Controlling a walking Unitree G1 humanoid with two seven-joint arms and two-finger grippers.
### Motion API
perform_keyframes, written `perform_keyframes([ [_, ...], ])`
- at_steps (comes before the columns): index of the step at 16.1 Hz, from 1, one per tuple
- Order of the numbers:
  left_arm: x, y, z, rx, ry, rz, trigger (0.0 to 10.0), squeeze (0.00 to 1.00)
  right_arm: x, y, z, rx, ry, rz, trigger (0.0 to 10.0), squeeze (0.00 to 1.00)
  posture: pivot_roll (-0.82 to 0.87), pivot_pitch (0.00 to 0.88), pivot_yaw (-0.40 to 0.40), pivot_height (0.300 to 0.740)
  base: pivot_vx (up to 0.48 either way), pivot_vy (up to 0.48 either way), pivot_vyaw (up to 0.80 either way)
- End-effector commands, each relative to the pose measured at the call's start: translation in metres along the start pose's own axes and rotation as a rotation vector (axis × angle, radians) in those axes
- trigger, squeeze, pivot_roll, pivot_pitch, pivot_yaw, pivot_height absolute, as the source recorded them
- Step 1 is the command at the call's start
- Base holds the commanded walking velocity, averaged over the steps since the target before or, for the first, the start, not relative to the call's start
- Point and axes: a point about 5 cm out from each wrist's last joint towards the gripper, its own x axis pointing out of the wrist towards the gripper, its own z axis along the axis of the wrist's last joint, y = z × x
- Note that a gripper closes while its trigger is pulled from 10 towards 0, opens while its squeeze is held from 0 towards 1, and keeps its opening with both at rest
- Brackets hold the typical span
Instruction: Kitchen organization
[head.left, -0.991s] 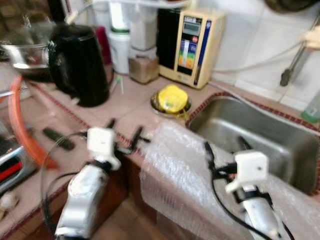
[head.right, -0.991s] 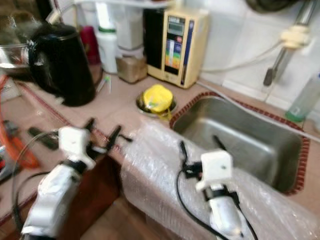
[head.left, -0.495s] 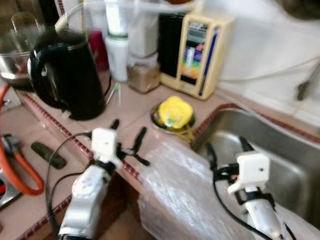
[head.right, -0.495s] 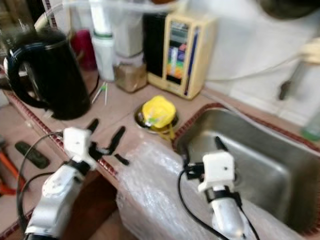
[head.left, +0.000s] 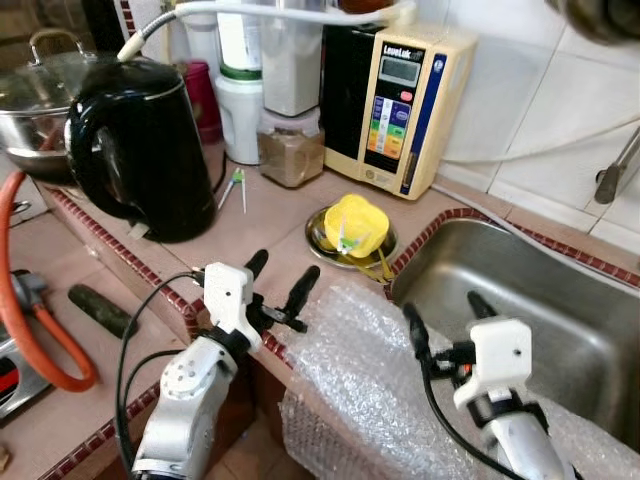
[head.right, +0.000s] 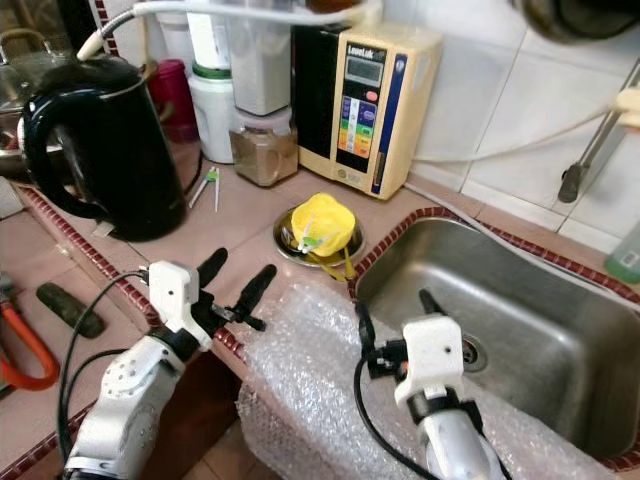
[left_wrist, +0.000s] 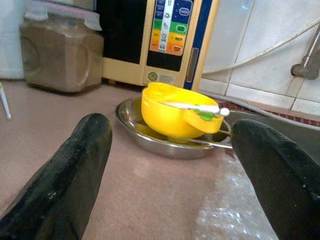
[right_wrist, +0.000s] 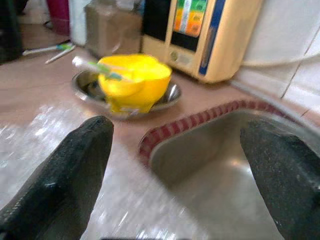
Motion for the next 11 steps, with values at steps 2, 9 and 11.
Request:
perform_keyframes([
  [2,0.007,-0.008,-0.003,-0.045,-0.002,-0.058,10.0,0.00,-0.005,0.002,0.004,0.015,0.004,0.020,10.0,0.00,0.00,0.000,-0.017,0.740,0.000,0.000,0.00],
  [9,0.034,-0.018,0.001,-0.109,-0.035,-0.095,10.0,1.00,-0.016,0.004,0.007,0.095,0.036,0.040,10.0,0.00,-0.07,0.000,0.008,0.740,0.000,0.000,0.00],
  [11,0.039,-0.021,0.002,-0.128,-0.046,-0.108,10.0,1.00,-0.016,0.005,0.005,0.093,0.045,0.046,10.0,0.00,-0.07,0.000,0.009,0.740,0.000,0.000,0.00],
])
